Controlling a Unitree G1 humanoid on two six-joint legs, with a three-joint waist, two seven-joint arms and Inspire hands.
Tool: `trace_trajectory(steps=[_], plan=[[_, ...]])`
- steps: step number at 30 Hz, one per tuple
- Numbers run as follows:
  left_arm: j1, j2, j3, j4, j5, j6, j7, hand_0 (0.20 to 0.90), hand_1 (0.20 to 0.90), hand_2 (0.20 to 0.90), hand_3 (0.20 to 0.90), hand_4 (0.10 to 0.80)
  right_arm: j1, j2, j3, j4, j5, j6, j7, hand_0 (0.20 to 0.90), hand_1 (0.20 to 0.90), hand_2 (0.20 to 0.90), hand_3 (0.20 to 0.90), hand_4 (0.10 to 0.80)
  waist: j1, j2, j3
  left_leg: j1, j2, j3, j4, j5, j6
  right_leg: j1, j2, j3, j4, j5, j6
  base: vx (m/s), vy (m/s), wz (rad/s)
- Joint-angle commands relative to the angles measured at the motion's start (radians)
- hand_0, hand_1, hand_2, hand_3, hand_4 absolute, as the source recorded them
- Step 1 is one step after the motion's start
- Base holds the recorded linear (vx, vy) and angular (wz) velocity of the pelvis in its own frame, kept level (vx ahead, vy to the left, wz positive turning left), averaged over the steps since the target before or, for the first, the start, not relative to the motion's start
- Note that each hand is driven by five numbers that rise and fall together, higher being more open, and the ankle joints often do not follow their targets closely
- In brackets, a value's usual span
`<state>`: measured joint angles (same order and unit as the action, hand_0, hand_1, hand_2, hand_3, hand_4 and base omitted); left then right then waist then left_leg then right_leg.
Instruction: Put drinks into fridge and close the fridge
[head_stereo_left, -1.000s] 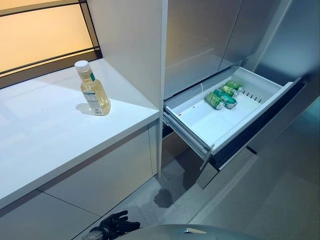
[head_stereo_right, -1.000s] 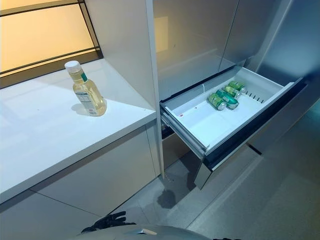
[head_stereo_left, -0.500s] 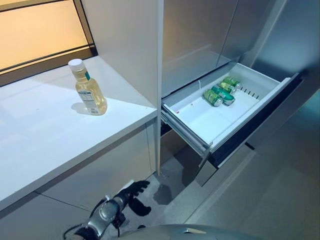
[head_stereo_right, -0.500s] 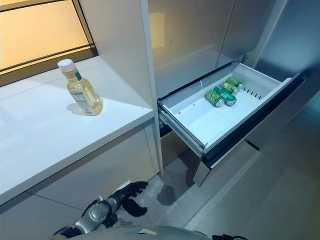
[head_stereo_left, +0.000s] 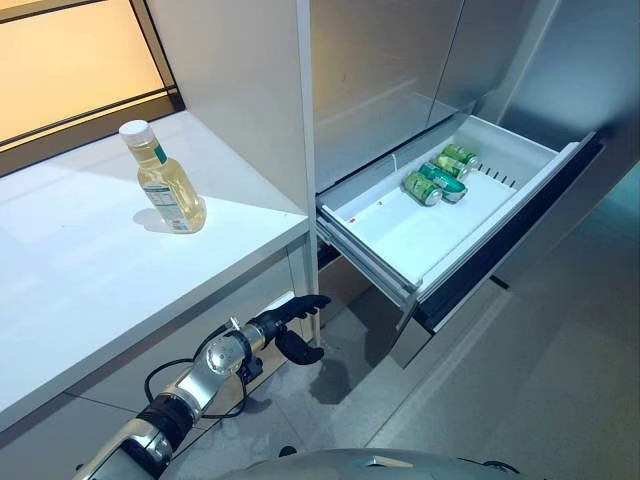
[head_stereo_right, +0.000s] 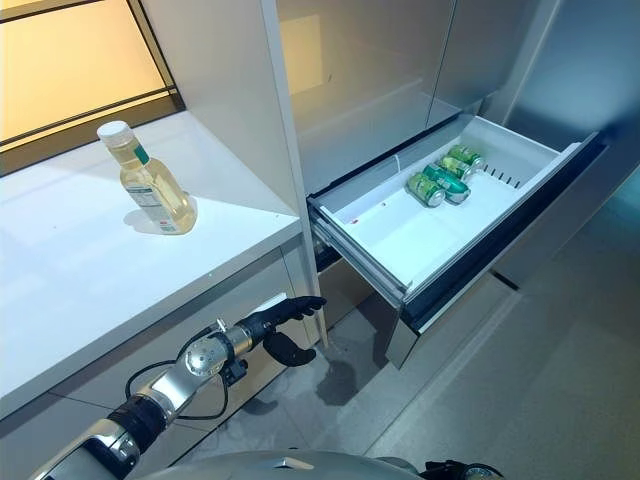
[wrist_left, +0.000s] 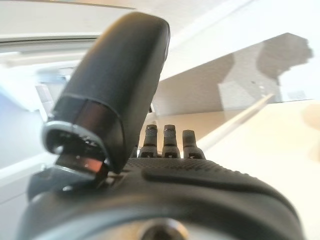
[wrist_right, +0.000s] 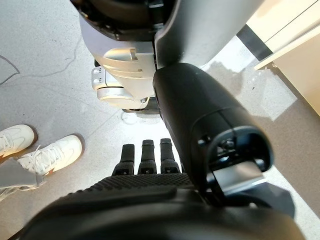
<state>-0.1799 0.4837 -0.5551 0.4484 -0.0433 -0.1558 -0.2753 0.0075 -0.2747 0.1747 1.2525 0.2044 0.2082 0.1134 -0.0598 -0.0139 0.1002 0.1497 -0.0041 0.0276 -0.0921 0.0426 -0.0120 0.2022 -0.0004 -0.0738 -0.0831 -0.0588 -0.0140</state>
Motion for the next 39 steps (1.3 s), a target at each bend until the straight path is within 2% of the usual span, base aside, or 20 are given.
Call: trace_trajectory(steps=[1,5,12,14,16,19,20,21,23,25,26,28,30,34,39], plan=[[-0.152,-0.016,0.004,-0.151,-0.253,0.008,-0.137,0.9,0.9,0.9,0.9,0.8,-0.02,-0.004,0.027,0.044,-0.018,-0.021,0.003,0.9,0.9,0.9,0.9,0.8,0.019,0.023,-0.015,0.004,-0.034,-0.012,0.005,-0.095,0.044,-0.081,-0.023,-0.009,0.039,0.054,0.092,-0.011,-0.001,0.06],[-0.145,-0.024,-0.012,-0.262,-0.385,0.059,-0.22,0.9,0.9,0.9,0.9,0.8,-0.02,0.004,0.032,0.049,-0.014,-0.027,-0.007,0.9,0.9,0.9,0.9,0.8,0.022,0.027,-0.014,0.004,-0.034,-0.019,0.005,-0.096,0.043,-0.08,-0.023,-0.011,0.039,0.054,0.092,-0.014,0.0,0.05],[-0.148,-0.026,-0.016,-0.453,-0.479,0.0,-0.231,0.9,0.9,0.9,0.9,0.8,-0.018,0.013,0.048,0.045,0.007,-0.032,-0.019,0.9,0.9,0.9,0.9,0.8,0.028,0.024,-0.012,0.001,-0.035,-0.03,0.005,-0.098,0.046,-0.077,-0.023,-0.012,0.034,0.052,0.089,-0.011,-0.009,0.04],[-0.154,-0.019,-0.009,-0.511,-0.511,-0.059,-0.22,0.9,0.9,0.9,0.9,0.8,-0.015,0.017,0.055,0.049,0.017,-0.041,-0.024,0.9,0.9,0.9,0.9,0.8,0.032,0.022,-0.013,-0.001,-0.035,-0.035,0.005,-0.098,0.046,-0.076,-0.024,-0.013,0.031,0.053,0.088,0.0,0.0,0.0],[-0.158,-0.018,0.001,-0.54,-0.525,-0.09,-0.214,0.9,0.9,0.9,0.9,0.8,-0.012,0.018,0.055,0.053,0.02,-0.048,-0.023,0.9,0.9,0.9,0.9,0.8,0.034,0.021,-0.014,-0.002,-0.035,-0.037,0.005,-0.099,0.046,-0.075,-0.024,-0.014,0.029,0.053,0.087,0.0,0.0,0.0],[-0.168,-0.007,0.043,-0.625,-0.531,-0.122,-0.14,0.9,0.9,0.9,0.9,0.8,-0.002,0.023,0.057,0.056,0.028,-0.063,-0.025,0.9,0.9,0.9,0.9,0.8,0.042,0.018,-0.017,-0.005,-0.035,-0.045,0.005,-0.1,0.046,-0.075,-0.024,-0.018,0.026,0.052,0.086,-0.005,-0.009,0.01],[-0.171,-0.004,0.057,-0.646,-0.467,-0.311,-0.1,0.9,0.9,0.9,0.9,0.8,-0.001,0.025,0.058,0.056,0.03,-0.066,-0.026,0.9,0.9,0.9,0.9,0.8,0.043,0.017,-0.018,-0.008,-0.036,-0.048,0.005,-0.099,0.046,-0.077,-0.024,-0.019,0.025,0.053,0.085,-0.046,-0.034,0.03],[-0.172,0.003,0.07,-0.668,-0.499,-0.124,-0.092,0.9,0.9,0.9,0.9,0.8,0.001,0.03,0.055,0.059,0.035,-0.075,-0.027,0.9,0.9,0.9,0.9,0.8,0.049,0.012,-0.02,-0.017,-0.038,-0.049,0.005,-0.091,0.046,-0.085,-0.025,-0.022,0.026,0.059,0.083,-0.068,-0.048,0.02],[-0.117,0.047,0.129,-0.688,-0.515,-0.228,-0.083,0.9,0.9,0.9,0.9,0.8,0.005,0.03,0.038,0.057,0.036,-0.082,-0.025,0.9,0.9,0.9,0.9,0.8,0.06,0.012,-0.013,-0.023,-0.036,-0.057,0.005,-0.086,0.04,-0.088,-0.024,-0.029,0.026,0.058,0.082,-0.067,-0.019,0.02],[-0.042,0.119,0.306,-0.702,-0.649,-0.291,-0.171,0.9,0.9,0.9,0.9,0.8,0.035,0.013,0.018,0.011,0.052,-0.065,-0.03,0.9,0.9,0.9,0.9,0.8,0.08,0.018,0.001,-0.015,-0.039,-0.066,0.005,-0.089,0.038,-0.072,-0.031,-0.047,0.022,0.055,0.08,-0.005,0.04,0.07],[-0.031,0.134,0.352,-0.712,-0.682,-0.285,-0.191,0.9,0.9,0.9,0.9,0.8,0.042,0.012,0.011,0.007,0.054,-0.068,-0.03,0.9,0.9,0.9,0.9,0.8,0.086,0.019,0.002,-0.014,-0.04,-0.069,0.005,-0.088,0.038,-0.07,-0.032,-0.05,0.022,0.055,0.08,0.015,0.031,0.12],[0.009,0.169,0.493,-0.751,-0.782,-0.267,-0.235,0.9,0.9,0.9,0.9,0.8,0.062,0.013,-0.006,0.004,0.063,-0.075,-0.03,0.9,0.9,0.9,0.9,0.8,0.102,0.019,-0.003,-0.016,-0.043,-0.08,0.005,-0.086,0.038,-0.066,-0.033,-0.059,0.018,0.053,0.076,0.005,0.005,0.14],[0.026,0.16,0.568,-0.776,-0.805,-0.26,-0.249,0.9,0.9,0.9,0.9,0.8,0.07,0.018,-0.016,0.008,0.064,-0.082,-0.03,0.9,0.9,0.9,0.9,0.8,0.112,0.017,-0.008,-0.018,-0.043,-0.087,0.005,-0.087,0.037,-0.063,-0.033,-0.063,0.015,0.051,0.075,0.016,-0.012,0.08],[0.043,0.13,0.668,-0.802,-0.856,-0.28,-0.27,0.9,0.9,0.9,0.9,0.8,0.076,0.024,-0.03,0.024,0.067,-0.095,-0.025,0.9,0.9,0.9,0.9,0.8,0.127,0.009,-0.016,-0.02,-0.044,-0.101,0.005,-0.087,0.034,-0.059,-0.031,-0.068,0.012,0.047,0.07,0.015,-0.025,0.1],[0.019,0.099,0.722,-0.826,-0.885,-0.315,-0.287,0.9,0.9,0.9,0.9,0.8,0.075,0.025,-0.034,0.039,0.067,-0.1,-0.012,0.9,0.9,0.9,0.9,0.8,0.129,0.0,-0.029,-0.027,-0.045,-0.108,0.005,-0.08,0.031,-0.066,-0.029,-0.07,0.013,0.052,0.066,0.01,-0.019,0.14]])
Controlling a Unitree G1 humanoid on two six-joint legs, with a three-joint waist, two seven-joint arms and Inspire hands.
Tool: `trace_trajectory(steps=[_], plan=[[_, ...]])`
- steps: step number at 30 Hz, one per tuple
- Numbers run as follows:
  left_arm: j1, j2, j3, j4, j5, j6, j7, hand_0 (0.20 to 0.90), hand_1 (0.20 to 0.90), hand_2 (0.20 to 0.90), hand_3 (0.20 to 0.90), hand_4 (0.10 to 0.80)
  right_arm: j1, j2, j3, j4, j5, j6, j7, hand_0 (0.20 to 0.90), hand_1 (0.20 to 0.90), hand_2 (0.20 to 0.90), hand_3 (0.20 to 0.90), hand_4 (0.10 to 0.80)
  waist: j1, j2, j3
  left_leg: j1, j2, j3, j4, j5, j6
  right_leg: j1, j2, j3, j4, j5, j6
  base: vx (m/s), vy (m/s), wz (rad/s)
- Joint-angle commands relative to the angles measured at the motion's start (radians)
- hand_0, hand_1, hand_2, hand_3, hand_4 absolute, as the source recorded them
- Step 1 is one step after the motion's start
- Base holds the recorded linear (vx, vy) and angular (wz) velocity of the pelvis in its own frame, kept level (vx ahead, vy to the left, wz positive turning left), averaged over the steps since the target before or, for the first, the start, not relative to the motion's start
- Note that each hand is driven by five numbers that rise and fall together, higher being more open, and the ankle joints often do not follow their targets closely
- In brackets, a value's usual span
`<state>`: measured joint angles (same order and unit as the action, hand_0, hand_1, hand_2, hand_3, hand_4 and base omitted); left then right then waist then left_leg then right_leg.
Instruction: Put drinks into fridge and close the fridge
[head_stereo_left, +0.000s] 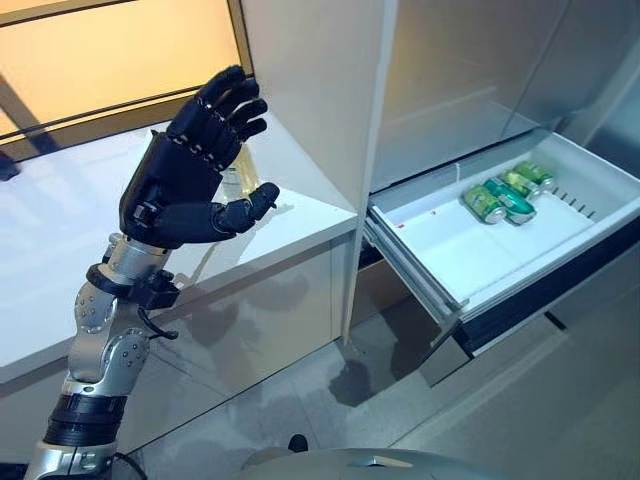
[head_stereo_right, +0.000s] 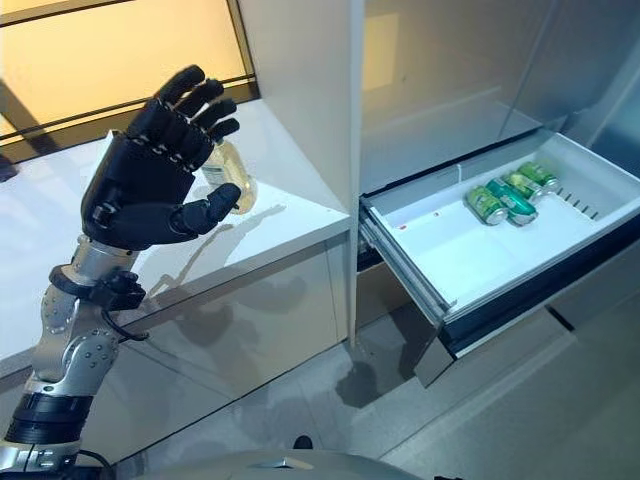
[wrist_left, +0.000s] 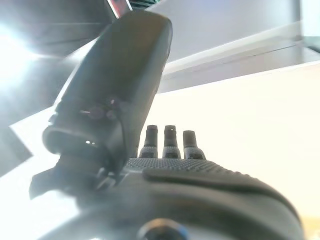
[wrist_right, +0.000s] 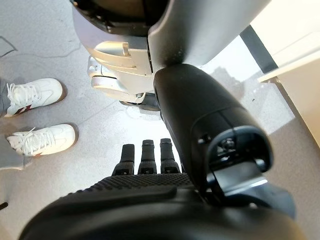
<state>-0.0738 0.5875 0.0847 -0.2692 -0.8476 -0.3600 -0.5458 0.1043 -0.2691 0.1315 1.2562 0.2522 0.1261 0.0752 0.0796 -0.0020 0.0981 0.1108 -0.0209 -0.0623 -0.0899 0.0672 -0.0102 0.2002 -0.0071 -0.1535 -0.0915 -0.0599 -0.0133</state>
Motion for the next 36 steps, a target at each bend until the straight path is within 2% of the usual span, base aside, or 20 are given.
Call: trace_trajectory(steps=[1,2,5,6,7,8,11,12,14,19,23,27,32,36], plan=[[-0.092,-0.008,0.087,-0.111,-0.078,-0.114,-0.009,0.9,0.9,0.9,0.9,0.8,-0.02,0.019,0.01,0.036,0.018,-0.018,0.027,0.9,0.9,0.9,0.9,0.8,-0.012,-0.012,-0.028,0.011,-0.028,-0.018,0.003,-0.104,0.029,-0.064,-0.021,0.011,0.021,0.053,0.065,-0.011,-0.019,-0.03],[-0.101,-0.01,0.096,-0.107,-0.056,-0.137,0.056,0.9,0.9,0.9,0.9,0.8,-0.019,0.02,0.014,0.035,0.018,-0.018,0.028,0.9,0.9,0.9,0.9,0.8,-0.013,-0.013,-0.031,0.012,-0.027,-0.018,0.003,-0.104,0.027,-0.064,-0.021,0.012,0.021,0.053,0.064,0.017,-0.013,-0.03],[-0.108,-0.016,0.116,-0.082,0.021,-0.143,0.197,0.9,0.9,0.9,0.9,0.8,-0.014,0.021,0.017,0.025,0.016,-0.012,0.026,0.9,0.9,0.9,0.9,0.8,-0.017,-0.015,-0.034,0.011,-0.029,-0.021,0.003,-0.104,0.026,-0.065,-0.019,0.015,0.019,0.053,0.064,0.006,-0.004,-0.01],[-0.107,-0.013,0.127,-0.057,0.059,-0.136,0.282,0.9,0.9,0.9,0.9,0.8,-0.012,0.021,0.017,0.018,0.011,-0.007,0.025,0.9,0.9,0.9,0.9,0.8,-0.019,-0.014,-0.035,0.012,-0.03,-0.022,0.003,-0.104,0.026,-0.065,-0.019,0.016,0.019,0.053,0.064,0.0,0.0,0.0],[-0.105,-0.012,0.131,-0.044,0.061,-0.133,0.302,0.9,0.9,0.9,0.9,0.8,-0.011,0.021,0.017,0.016,0.01,-0.005,0.025,0.9,0.9,0.9,0.9,0.8,-0.02,-0.014,-0.035,0.012,-0.031,-0.022,0.003,-0.104,0.026,-0.064,-0.018,0.016,0.018,0.052,0.064,0.0,0.0,0.0],[-0.098,-0.017,0.143,-0.017,0.132,-0.13,0.382,0.9,0.9,0.9,0.9,0.8,-0.01,0.021,0.018,0.011,0.01,-0.002,0.024,0.9,0.9,0.9,0.9,0.8,-0.021,-0.014,-0.037,0.013,-0.031,-0.022,0.003,-0.104,0.026,-0.063,-0.018,0.018,0.019,0.051,0.063,0.0,0.0,0.0],[-0.078,-0.017,0.155,0.02,0.167,-0.132,0.459,0.9,0.9,0.9,0.9,0.8,-0.007,0.022,0.014,0.001,0.005,0.007,0.021,0.9,0.9,0.9,0.9,0.8,-0.021,-0.014,-0.038,0.014,-0.031,-0.023,0.003,-0.103,0.027,-0.063,-0.018,0.017,0.018,0.052,0.063,0.0,0.0,0.0],[-0.07,-0.023,0.162,0.036,0.225,-0.143,0.507,0.9,0.9,0.9,0.9,0.8,-0.008,0.019,0.013,0.001,0.006,0.009,0.022,0.9,0.9,0.9,0.9,0.8,-0.021,-0.013,-0.038,0.014,-0.031,-0.022,0.003,-0.103,0.027,-0.062,-0.018,0.018,0.019,0.05,0.062,0.0,0.0,0.0],[-0.051,-0.019,0.172,0.065,0.304,-0.119,0.598,0.9,0.9,0.9,0.9,0.8,-0.012,0.017,0.006,-0.004,0.002,0.022,0.024,0.9,0.9,0.9,0.9,0.8,-0.02,-0.012,-0.038,0.015,-0.031,-0.022,0.003,-0.102,0.027,-0.061,-0.018,0.019,0.019,0.051,0.062,0.0,0.0,0.0],[-0.044,-0.01,0.181,0.118,0.421,-0.078,0.734,0.9,0.9,0.9,0.9,0.8,-0.02,0.014,0.001,-0.001,-0.001,0.034,0.024,0.9,0.9,0.9,0.9,0.8,-0.021,-0.01,-0.041,0.017,-0.031,-0.019,0.003,-0.102,0.027,-0.058,-0.017,0.021,0.018,0.049,0.062,0.0,0.0,0.0],[-0.048,-0.013,0.183,0.143,0.431,-0.039,0.782,0.9,0.9,0.9,0.9,0.8,-0.025,0.014,-0.002,0.002,-0.006,0.043,0.023,0.9,0.9,0.9,0.9,0.8,-0.023,-0.009,-0.046,0.018,-0.031,-0.018,0.003,-0.102,0.027,-0.058,-0.017,0.023,0.018,0.05,0.062,0.015,0.001,0.0],[-0.052,-0.017,0.17,0.162,0.446,0.049,0.787,0.9,0.9,0.9,0.9,0.8,-0.029,0.017,-0.008,-0.003,-0.014,0.055,0.02,0.9,0.9,0.9,0.9,0.8,-0.026,-0.006,-0.047,0.02,-0.031,-0.018,0.003,-0.101,0.027,-0.057,-0.017,0.025,0.019,0.05,0.063,0.0,0.0,0.0],[-0.06,-0.029,0.124,0.183,0.424,0.199,0.741,0.9,0.9,0.9,0.9,0.8,-0.035,0.017,-0.007,-0.016,-0.017,0.077,0.014,0.9,0.9,0.9,0.9,0.8,-0.03,-0.002,-0.046,0.023,-0.033,-0.018,0.003,-0.1,0.029,-0.057,-0.016,0.026,0.02,0.052,0.065,0.0,0.0,0.0],[-0.082,-0.028,0.094,0.21,0.419,0.267,0.746,0.9,0.9,0.9,0.9,0.8,-0.042,0.016,-0.004,-0.013,-0.019,0.083,0.013,0.9,0.9,0.9,0.9,0.8,-0.035,0.001,-0.045,0.025,-0.034,-0.016,0.003,-0.099,0.03,-0.056,-0.017,0.026,0.02,0.054,0.068,0.0,0.0,0.0]])
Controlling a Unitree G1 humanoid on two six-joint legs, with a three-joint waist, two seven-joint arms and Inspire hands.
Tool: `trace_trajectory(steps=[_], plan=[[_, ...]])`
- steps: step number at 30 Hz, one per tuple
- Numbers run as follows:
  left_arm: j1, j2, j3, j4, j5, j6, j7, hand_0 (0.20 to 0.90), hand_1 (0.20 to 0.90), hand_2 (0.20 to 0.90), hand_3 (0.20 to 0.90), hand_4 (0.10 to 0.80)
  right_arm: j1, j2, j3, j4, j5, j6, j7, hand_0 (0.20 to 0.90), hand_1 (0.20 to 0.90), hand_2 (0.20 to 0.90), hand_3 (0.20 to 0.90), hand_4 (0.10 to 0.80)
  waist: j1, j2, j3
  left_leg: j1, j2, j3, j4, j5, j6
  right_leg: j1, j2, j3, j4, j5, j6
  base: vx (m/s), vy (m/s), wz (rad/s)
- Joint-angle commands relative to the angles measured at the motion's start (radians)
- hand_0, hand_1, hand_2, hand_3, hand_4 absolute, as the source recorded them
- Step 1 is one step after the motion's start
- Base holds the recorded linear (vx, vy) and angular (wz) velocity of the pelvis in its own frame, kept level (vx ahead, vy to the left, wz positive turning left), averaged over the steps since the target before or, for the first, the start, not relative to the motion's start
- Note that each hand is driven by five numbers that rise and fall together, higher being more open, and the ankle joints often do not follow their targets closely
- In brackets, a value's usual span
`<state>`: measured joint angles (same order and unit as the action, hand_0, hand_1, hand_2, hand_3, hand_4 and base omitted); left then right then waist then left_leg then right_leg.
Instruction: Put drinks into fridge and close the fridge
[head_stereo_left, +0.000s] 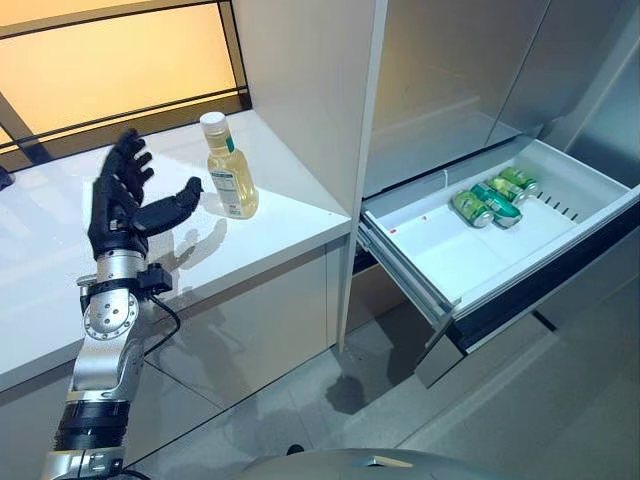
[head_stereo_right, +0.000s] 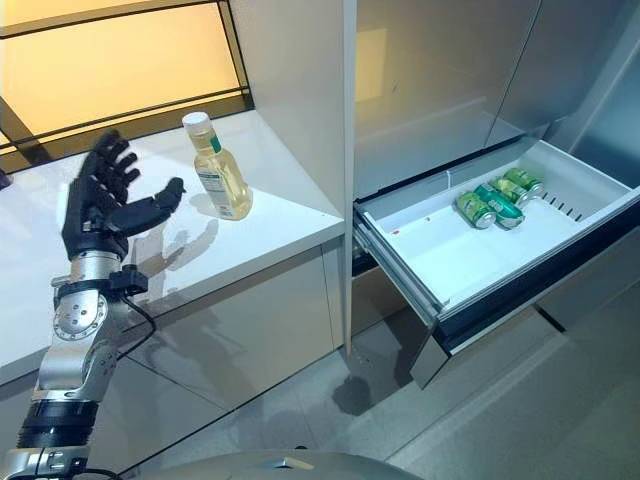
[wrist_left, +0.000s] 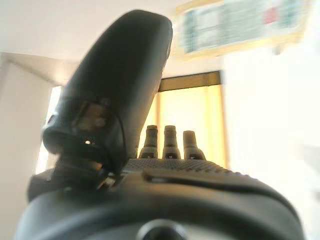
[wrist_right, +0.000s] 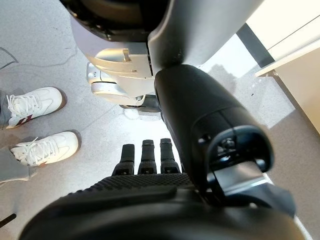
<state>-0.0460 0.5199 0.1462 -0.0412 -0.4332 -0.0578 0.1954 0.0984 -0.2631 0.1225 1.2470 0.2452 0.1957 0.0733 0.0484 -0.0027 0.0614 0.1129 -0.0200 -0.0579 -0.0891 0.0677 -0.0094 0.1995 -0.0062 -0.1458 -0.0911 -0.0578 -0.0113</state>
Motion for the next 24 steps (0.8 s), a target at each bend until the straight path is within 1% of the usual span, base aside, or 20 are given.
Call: trace_trajectory(steps=[1,4,5,8,10,11,16,18,24], plan=[[-0.116,0.04,0.028,-0.012,0.007,-0.02,0.006,0.9,0.9,0.9,0.9,0.8,-0.038,0.01,0.007,-0.002,-0.014,0.015,0.014,0.9,0.9,0.9,0.9,0.8,-0.005,0.003,-0.008,0.024,-0.034,-0.019,0.002,-0.099,0.029,-0.055,-0.017,0.018,0.02,0.052,0.066,0.033,0.004,-0.01],[-0.134,0.046,0.014,-0.004,-0.007,0.011,0.016,0.9,0.9,0.9,0.9,0.8,-0.041,0.01,0.009,0.0,-0.013,0.019,0.013,0.9,0.9,0.9,0.9,0.8,-0.009,0.004,-0.01,0.025,-0.034,-0.017,0.002,-0.099,0.03,-0.056,-0.017,0.021,0.02,0.053,0.067,0.019,-0.001,0.0],[-0.135,0.047,0.013,0.001,-0.009,0.015,0.016,0.9,0.9,0.9,0.9,0.8,-0.042,0.01,0.012,-0.003,-0.011,0.024,0.011,0.9,0.9,0.9,0.9,0.8,-0.009,0.005,-0.011,0.031,-0.033,-0.016,0.002,-0.109,0.03,-0.049,-0.016,0.021,0.018,0.046,0.068,0.062,-0.002,-0.01],[-0.151,0.049,0.002,0.02,-0.02,0.024,0.027,0.9,0.9,0.9,0.9,0.8,-0.044,0.011,0.015,-0.003,-0.015,0.027,0.009,0.9,0.9,0.9,0.9,0.8,-0.014,0.006,-0.01,0.034,-0.033,-0.014,0.002,-0.109,0.03,-0.048,-0.016,0.025,0.019,0.046,0.069,0.021,-0.001,0.0],[-0.163,0.051,-0.003,0.035,0.002,0.019,0.044,0.9,0.9,0.9,0.9,0.8,-0.043,0.013,0.021,-0.005,-0.014,0.031,0.006,0.9,0.9,0.9,0.9,0.8,-0.017,0.007,-0.011,0.035,-0.033,-0.012,0.002,-0.109,0.031,-0.048,-0.016,0.027,0.019,0.047,0.069,0.0,0.0,0.0],[-0.175,0.057,-0.007,0.046,0.003,0.02,0.059,0.9,0.9,0.9,0.9,0.8,-0.045,0.012,0.022,-0.004,-0.015,0.031,0.007,0.9,0.9,0.9,0.9,0.8,-0.019,0.007,-0.011,0.031,-0.034,-0.01,0.002,-0.1,0.031,-0.055,-0.017,0.028,0.022,0.054,0.068,0.0,0.0,0.0],[-0.208,0.066,-0.015,0.101,-0.005,0.019,0.097,0.9,0.9,0.9,0.9,0.8,-0.044,0.011,0.029,0.0,-0.021,0.03,0.004,0.9,0.9,0.9,0.9,0.8,-0.03,0.008,-0.014,0.036,-0.034,-0.004,0.002,-0.102,0.032,-0.053,-0.016,0.034,0.023,0.053,0.068,0.035,0.003,-0.03],[-0.22,0.068,-0.02,0.122,-0.008,0.016,0.1,0.9,0.9,0.9,0.9,0.8,-0.043,0.011,0.033,0.003,-0.022,0.032,0.005,0.9,0.9,0.9,0.9,0.8,-0.035,0.009,-0.017,0.045,-0.033,-0.002,0.002,-0.114,0.032,-0.046,-0.015,0.038,0.022,0.045,0.069,0.07,0.002,-0.08],[-0.245,0.067,-0.03,0.145,-0.003,0.008,0.116,0.9,0.9,0.9,0.9,0.8,-0.042,0.011,0.036,0.006,-0.029,0.03,0.008,0.9,0.9,0.9,0.9,0.8,-0.042,0.008,-0.017,0.043,-0.033,0.005,0.002,-0.106,0.032,-0.053,-0.016,0.042,0.027,0.051,0.069,0.012,0.001,-0.06]])
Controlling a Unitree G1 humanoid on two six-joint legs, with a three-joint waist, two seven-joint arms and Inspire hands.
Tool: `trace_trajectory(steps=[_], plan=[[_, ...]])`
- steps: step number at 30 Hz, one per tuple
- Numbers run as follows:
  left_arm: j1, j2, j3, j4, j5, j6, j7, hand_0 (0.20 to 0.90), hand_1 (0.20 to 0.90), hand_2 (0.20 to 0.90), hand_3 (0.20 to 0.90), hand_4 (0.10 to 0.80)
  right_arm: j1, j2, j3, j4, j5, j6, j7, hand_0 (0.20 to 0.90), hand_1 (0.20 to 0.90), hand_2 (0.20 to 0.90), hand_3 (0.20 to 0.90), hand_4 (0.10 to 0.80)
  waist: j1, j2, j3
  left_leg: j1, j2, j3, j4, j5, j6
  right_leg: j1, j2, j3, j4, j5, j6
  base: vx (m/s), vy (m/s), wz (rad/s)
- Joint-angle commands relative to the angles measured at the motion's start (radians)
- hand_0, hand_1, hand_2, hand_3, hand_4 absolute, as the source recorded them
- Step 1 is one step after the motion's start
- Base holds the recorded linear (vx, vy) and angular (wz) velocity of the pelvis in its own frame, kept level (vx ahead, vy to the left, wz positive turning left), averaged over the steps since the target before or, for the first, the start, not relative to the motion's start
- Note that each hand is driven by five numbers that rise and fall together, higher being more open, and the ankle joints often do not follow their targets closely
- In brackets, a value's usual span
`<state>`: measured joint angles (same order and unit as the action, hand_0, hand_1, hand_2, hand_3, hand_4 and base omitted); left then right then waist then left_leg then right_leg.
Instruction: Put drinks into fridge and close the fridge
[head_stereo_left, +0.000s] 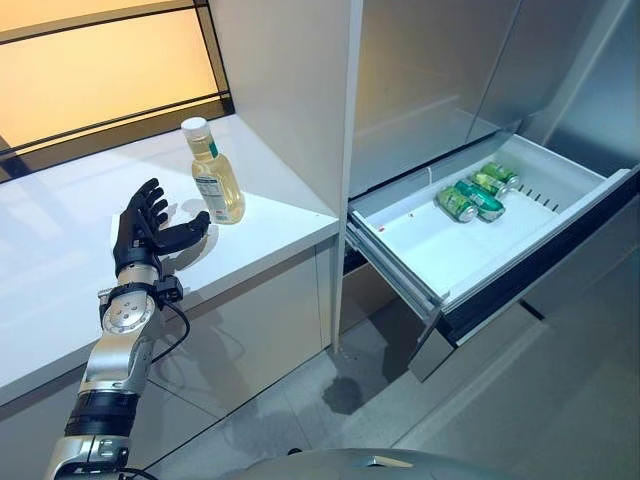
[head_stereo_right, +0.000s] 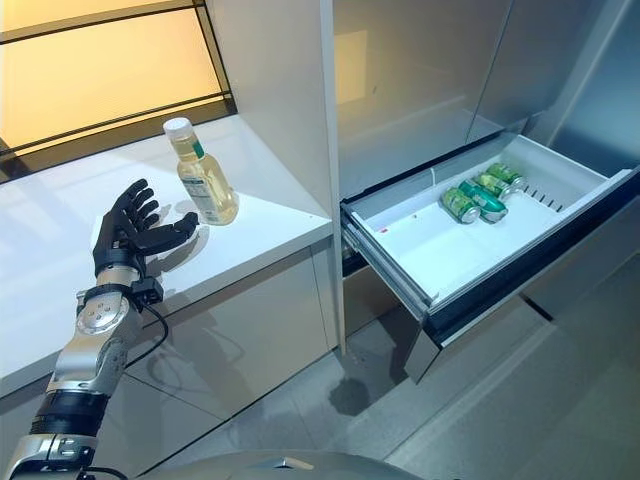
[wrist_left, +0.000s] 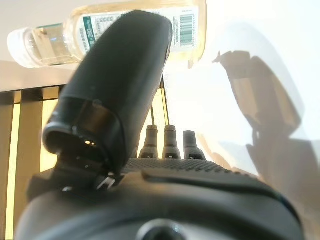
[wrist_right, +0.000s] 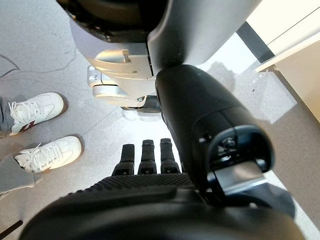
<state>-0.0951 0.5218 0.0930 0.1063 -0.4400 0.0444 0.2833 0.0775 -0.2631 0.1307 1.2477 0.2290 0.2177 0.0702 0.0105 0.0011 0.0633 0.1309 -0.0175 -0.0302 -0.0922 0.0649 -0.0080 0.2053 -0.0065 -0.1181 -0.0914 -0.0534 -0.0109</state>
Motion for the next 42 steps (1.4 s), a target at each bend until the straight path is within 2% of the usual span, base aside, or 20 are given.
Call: trace_trajectory(steps=[1,23,29,36,42], plan=[[-0.199,0.065,0.022,0.001,0.004,-0.095,0.032,0.9,0.9,0.9,0.9,0.8,-0.02,0.011,0.027,0.007,-0.014,0.009,0.011,0.9,0.9,0.9,0.9,0.8,-0.005,0.005,-0.022,0.03,-0.035,-0.024,0.006,-0.114,0.031,-0.052,-0.014,0.015,0.024,0.039,0.069,0.0,0.0,0.0],[-0.347,0.095,-0.029,0.138,0.029,-0.097,0.118,0.9,0.9,0.9,0.9,0.8,-0.027,0.004,0.055,0.016,-0.019,0.015,0.012,0.9,0.9,0.9,0.9,0.8,-0.036,0.006,-0.032,0.044,-0.036,-0.015,0.007,-0.121,0.031,-0.051,-0.007,0.038,0.032,0.033,0.067,0.017,0.0,-0.02],[-0.396,0.109,-0.056,0.201,-0.018,-0.091,0.1,0.9,0.9,0.9,0.9,0.8,-0.028,0.004,0.062,0.021,-0.015,0.014,0.01,0.9,0.9,0.9,0.9,0.8,-0.045,0.008,-0.036,0.045,-0.036,-0.008,0.008,-0.123,0.031,-0.051,-0.007,0.044,0.032,0.033,0.069,0.005,-0.001,-0.01],[-0.4,0.083,-0.062,0.179,-0.054,-0.061,0.059,0.9,0.9,0.9,0.9,0.8,-0.029,0.005,0.063,0.021,-0.012,0.012,0.01,0.9,0.9,0.9,0.9,0.8,-0.046,0.008,-0.036,0.043,-0.037,-0.01,0.008,-0.124,0.031,-0.056,-0.005,0.049,0.032,0.033,0.07,-0.005,-0.001,0.0],[-0.402,0.091,-0.068,0.171,-0.047,-0.057,0.069,0.9,0.9,0.9,0.9,0.8,-0.029,0.004,0.064,0.015,-0.012,0.009,0.01,0.9,0.9,0.9,0.9,0.8,-0.046,0.007,-0.035,0.041,-0.037,-0.01,0.008,-0.122,0.031,-0.055,-0.005,0.048,0.03,0.035,0.071,-0.014,0.001,-0.01]])
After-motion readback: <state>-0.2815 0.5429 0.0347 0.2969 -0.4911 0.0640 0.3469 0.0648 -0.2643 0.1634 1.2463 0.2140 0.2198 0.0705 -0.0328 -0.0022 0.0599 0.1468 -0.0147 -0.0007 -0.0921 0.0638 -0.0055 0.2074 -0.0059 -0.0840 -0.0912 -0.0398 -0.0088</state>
